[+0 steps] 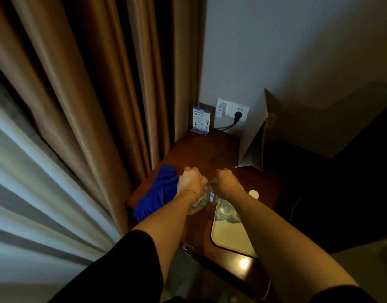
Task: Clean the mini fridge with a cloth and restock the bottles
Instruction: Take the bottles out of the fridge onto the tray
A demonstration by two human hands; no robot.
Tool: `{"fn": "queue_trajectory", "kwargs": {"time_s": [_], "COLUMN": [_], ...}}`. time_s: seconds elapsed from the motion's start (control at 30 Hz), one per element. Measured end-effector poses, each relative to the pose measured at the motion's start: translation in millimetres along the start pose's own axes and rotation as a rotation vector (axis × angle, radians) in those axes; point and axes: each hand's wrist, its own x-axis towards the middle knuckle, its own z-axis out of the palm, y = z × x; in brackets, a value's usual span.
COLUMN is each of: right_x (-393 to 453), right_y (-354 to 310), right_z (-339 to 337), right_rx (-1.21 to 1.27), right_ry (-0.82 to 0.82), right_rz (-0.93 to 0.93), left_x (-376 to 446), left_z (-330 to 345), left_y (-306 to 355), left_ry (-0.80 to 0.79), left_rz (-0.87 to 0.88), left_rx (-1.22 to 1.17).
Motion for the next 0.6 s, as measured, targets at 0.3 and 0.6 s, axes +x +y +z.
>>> {"fn": "queue_trajectory", "kwargs": {"time_s": [0.3, 0.6], "right_x": [-20.8, -60.3], "right_y": [9.3, 13.8], "right_z": [1.9, -3.2], "right_rx": [0.066, 0.101], "right_ry": [0.038, 0.145], "right_rz": [-0.069, -0.159], "left_x": [-15.2, -59.0], "left_z": [-4.6, -13.0], "left_y": [4.0, 10.4], "left_ry": [0.004, 0.070], "left_rz": [-0.019, -0.052], "left_rx": [0.051, 0.135]}}
